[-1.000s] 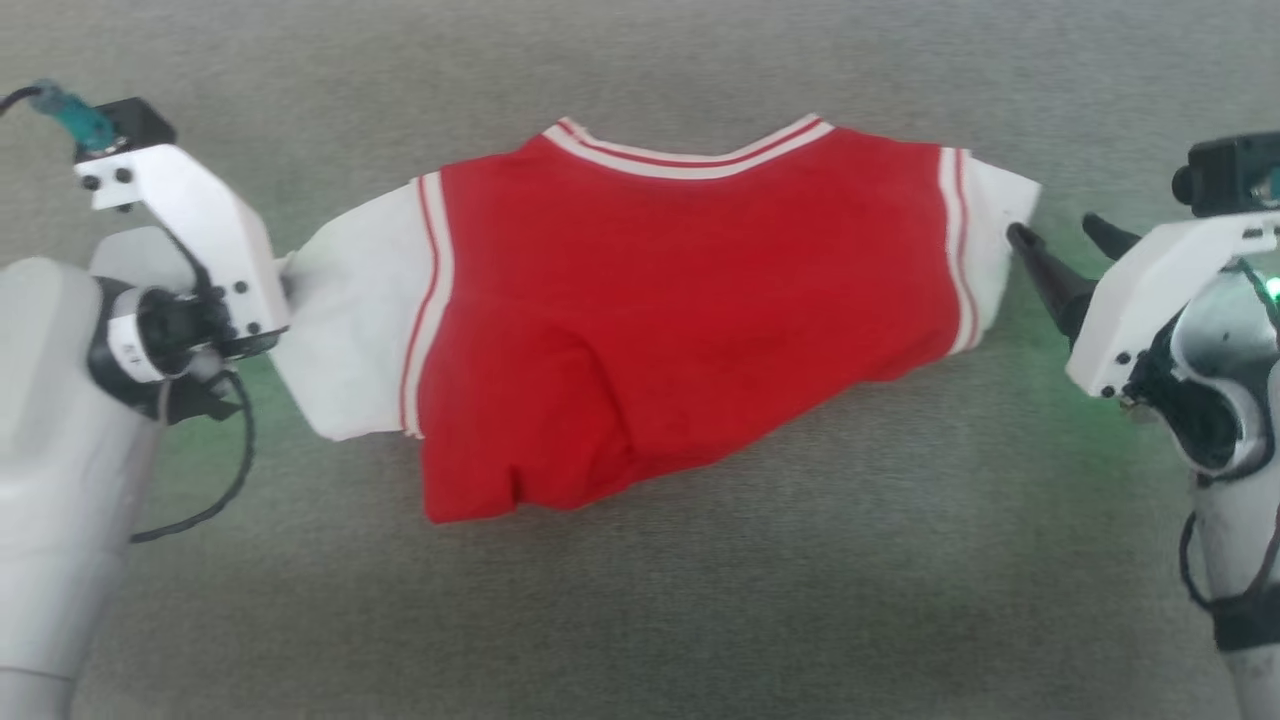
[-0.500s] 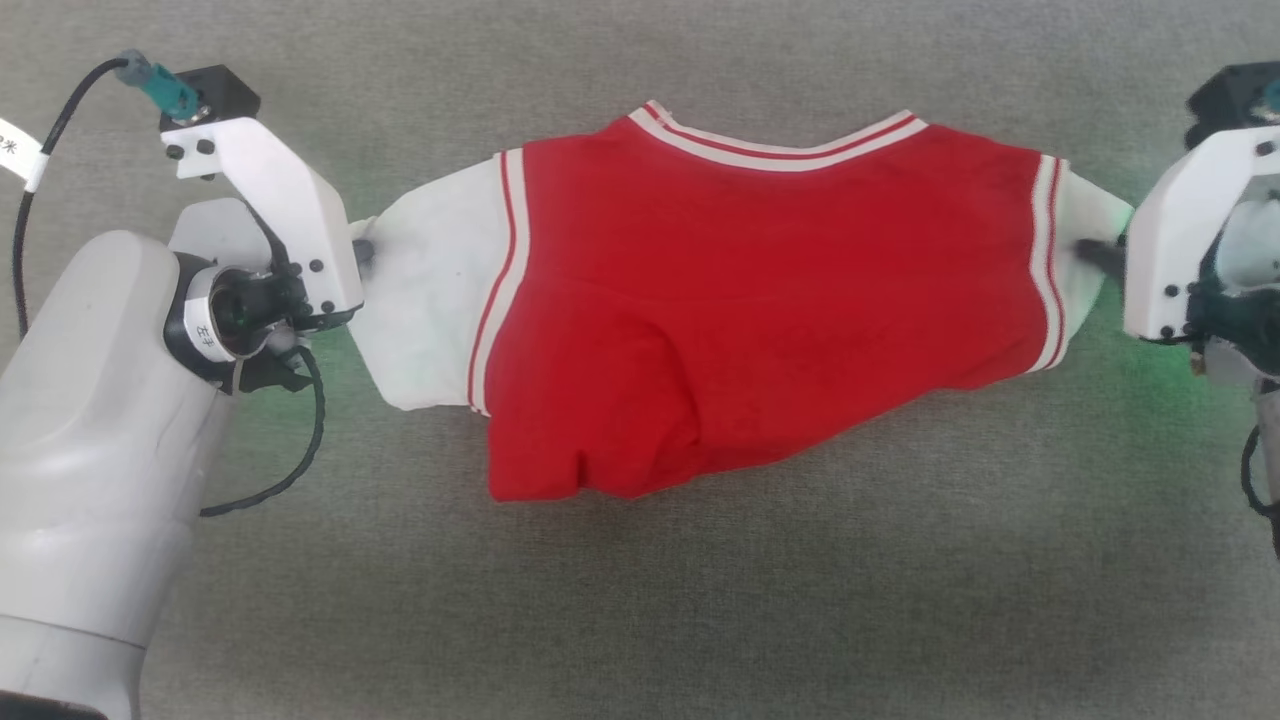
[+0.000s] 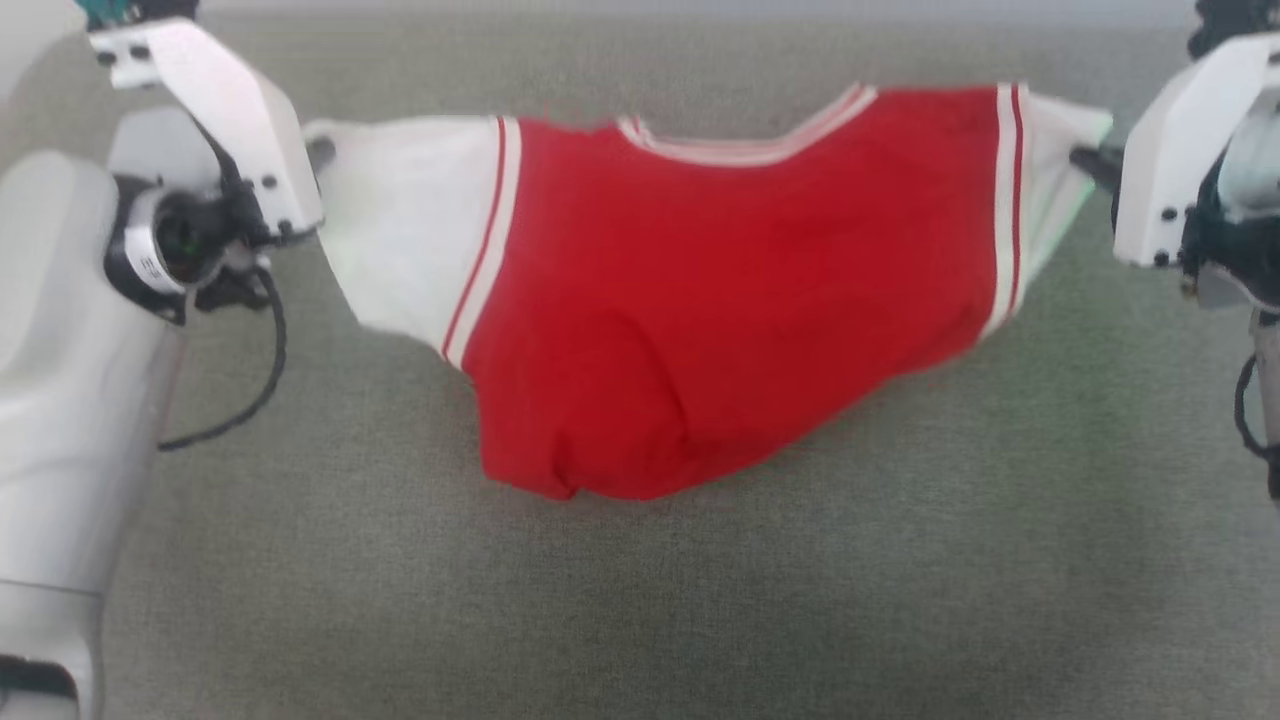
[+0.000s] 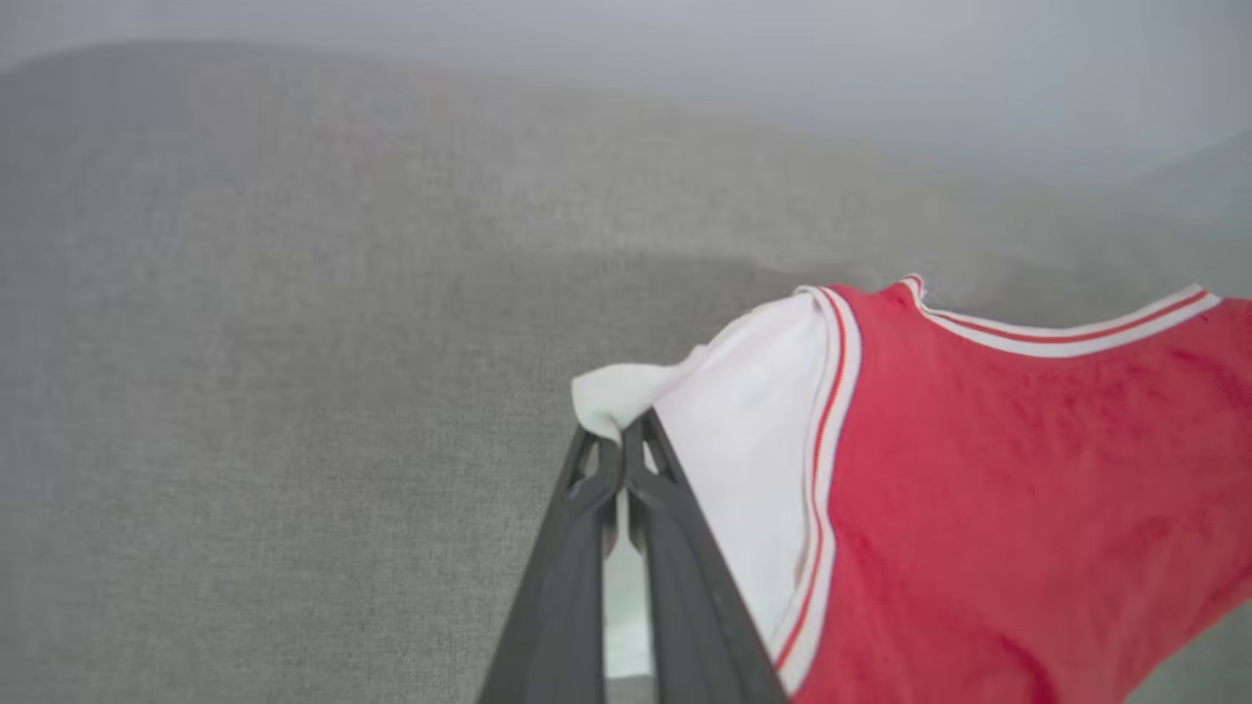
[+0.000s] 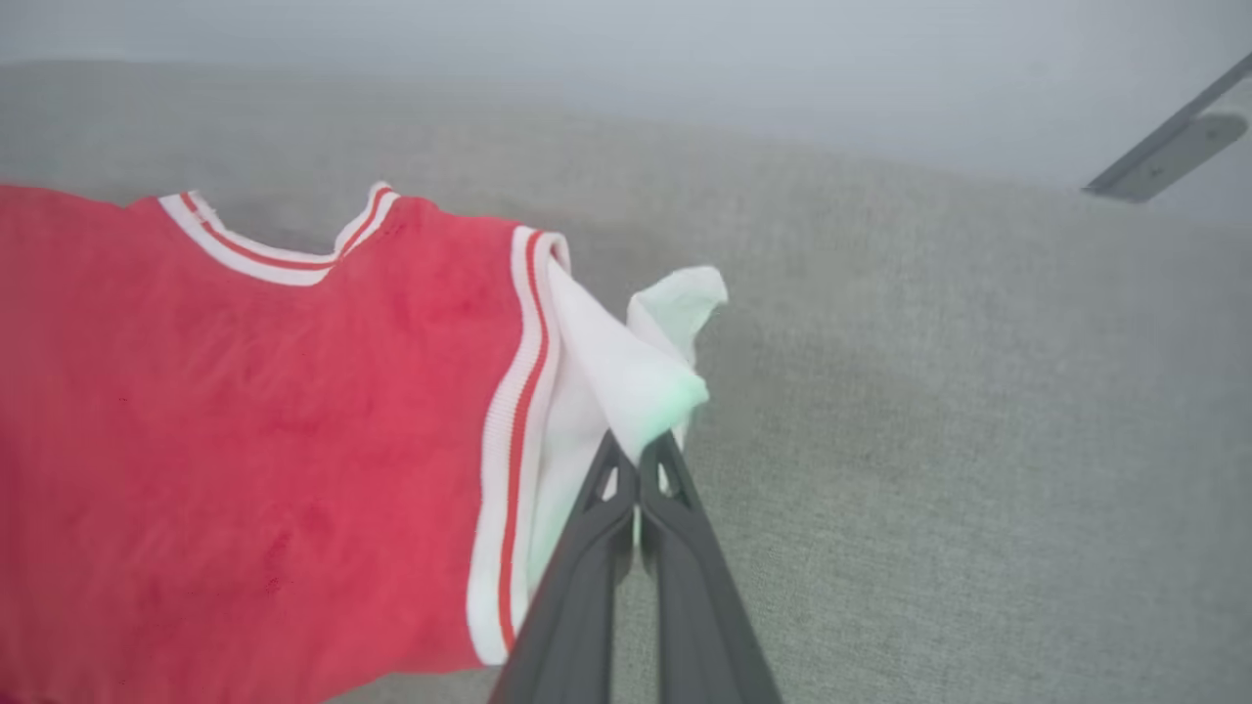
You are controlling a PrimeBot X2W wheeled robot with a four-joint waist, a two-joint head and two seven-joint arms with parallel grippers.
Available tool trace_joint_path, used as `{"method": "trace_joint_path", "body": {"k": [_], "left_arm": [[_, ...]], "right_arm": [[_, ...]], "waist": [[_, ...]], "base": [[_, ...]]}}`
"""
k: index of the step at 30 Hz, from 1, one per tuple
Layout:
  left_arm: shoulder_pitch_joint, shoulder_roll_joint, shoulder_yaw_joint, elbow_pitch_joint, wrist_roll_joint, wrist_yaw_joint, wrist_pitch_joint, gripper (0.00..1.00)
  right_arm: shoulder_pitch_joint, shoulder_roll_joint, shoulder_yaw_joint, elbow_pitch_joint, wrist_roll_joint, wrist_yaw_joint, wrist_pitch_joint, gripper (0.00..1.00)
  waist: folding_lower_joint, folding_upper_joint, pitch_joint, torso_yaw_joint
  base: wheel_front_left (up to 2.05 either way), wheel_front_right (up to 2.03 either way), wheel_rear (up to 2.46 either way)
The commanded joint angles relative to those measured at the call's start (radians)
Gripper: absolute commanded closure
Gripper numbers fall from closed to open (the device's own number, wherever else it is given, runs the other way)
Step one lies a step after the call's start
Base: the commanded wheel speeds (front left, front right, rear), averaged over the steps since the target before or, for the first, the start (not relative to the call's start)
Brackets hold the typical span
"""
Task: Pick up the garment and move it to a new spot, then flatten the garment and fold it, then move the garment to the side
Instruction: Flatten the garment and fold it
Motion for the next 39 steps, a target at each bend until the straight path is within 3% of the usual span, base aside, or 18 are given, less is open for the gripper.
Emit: {"method": "trace_joint_path", "body": {"k": [1,15,24,32,39], "left_arm": [[-0.018,0.010,0.003,-0.006,0.001,-0.007,-0.005,1.00],[-0.173,0.065,0.011,-0.038,0.037,-0.038,-0.010,1.00],[-0.217,0.081,0.020,-0.053,0.049,-0.056,-0.051,1.00],[-0.277,0.060,0.026,-0.028,0.079,-0.105,-0.204,1.00],[-0.416,0.027,0.022,0.038,0.158,-0.154,-0.432,1.00]], "right_arm": [[-0.011,-0.002,0.001,-0.005,0.002,-0.001,-0.010,1.00],[-0.192,0.058,0.029,0.031,-0.007,-0.001,-0.111,1.00],[-0.281,0.069,0.051,0.088,-0.008,-0.001,-0.188,1.00],[-0.366,0.056,0.076,0.185,-0.042,-0.001,-0.371,1.00],[-0.495,0.040,0.151,0.287,-0.108,-0.001,-0.623,1.00]], "waist": [[0.0000,0.0000,-0.033,-0.008],[0.0000,0.0000,-0.233,-0.055],[0.0000,0.0000,-0.282,-0.066],[0.0000,0.0000,-0.219,-0.064],[0.0000,0.0000,-0.084,-0.065]], "base": [[0.00,0.00,0.00],[0.00,0.00,0.00],[0.00,0.00,0.00],[0.00,0.00,0.00],[0.00,0.00,0.00]]}}
